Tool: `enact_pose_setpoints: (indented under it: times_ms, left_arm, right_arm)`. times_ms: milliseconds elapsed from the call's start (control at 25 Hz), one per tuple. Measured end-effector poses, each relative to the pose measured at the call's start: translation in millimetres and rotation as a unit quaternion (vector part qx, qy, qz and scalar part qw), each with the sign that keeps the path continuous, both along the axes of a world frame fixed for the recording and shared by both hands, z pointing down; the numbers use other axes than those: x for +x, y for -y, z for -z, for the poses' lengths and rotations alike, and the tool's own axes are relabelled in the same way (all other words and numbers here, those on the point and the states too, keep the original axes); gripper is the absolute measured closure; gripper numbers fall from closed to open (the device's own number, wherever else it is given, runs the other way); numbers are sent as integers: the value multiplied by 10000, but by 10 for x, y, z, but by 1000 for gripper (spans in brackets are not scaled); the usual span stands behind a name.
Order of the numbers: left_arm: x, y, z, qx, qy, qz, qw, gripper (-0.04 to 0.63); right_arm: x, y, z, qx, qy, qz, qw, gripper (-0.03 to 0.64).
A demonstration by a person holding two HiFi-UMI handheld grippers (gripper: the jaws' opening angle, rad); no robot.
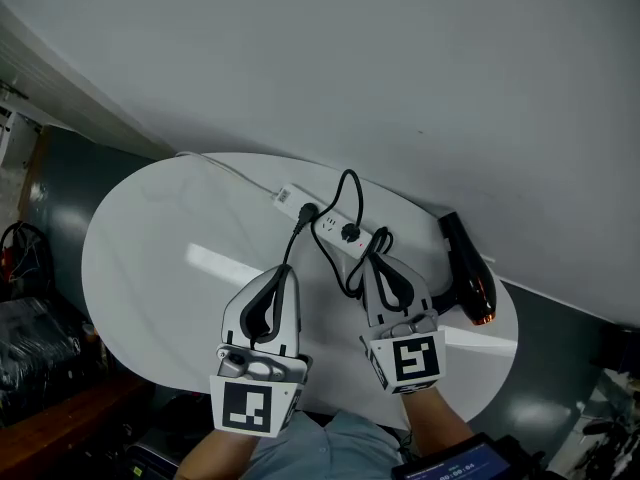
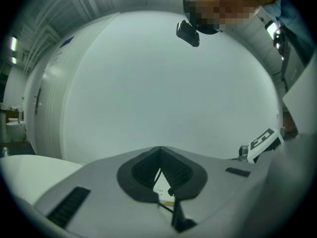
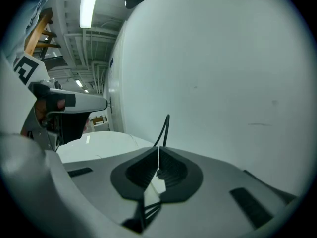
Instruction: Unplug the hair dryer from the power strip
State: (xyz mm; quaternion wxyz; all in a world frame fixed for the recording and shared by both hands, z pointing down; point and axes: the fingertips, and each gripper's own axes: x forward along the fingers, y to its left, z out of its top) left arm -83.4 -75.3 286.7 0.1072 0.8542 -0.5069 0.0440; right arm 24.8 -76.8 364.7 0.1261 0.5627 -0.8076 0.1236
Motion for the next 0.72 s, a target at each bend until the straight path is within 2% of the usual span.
enact_pose_setpoints:
  times_ms: [240,600,640,680,720]
  left_arm:
    - [3,180,-288,-307,-4,-90,9995,597]
    - [-46,303,-447,-501,19,-81,9987,597]
    - [-46,313,-459,-518,18,-80,9986,597]
    - [-44,322,-473,-535,16,-80,9985,597]
    - [-41,332,-489,-550,14,-81,9985,597]
  right_arm:
    - [-39,103,-431,-370,-138,70,9992,614]
    - [-37,234,-629,-552,-154,40,9983,614]
    - [-45,247,-652,-604,-129,58,9981,585]
    - [-50,250,-688,-701,-104,76,9975,475]
    - [-50,252,-724,-797,-94,86,9967,449]
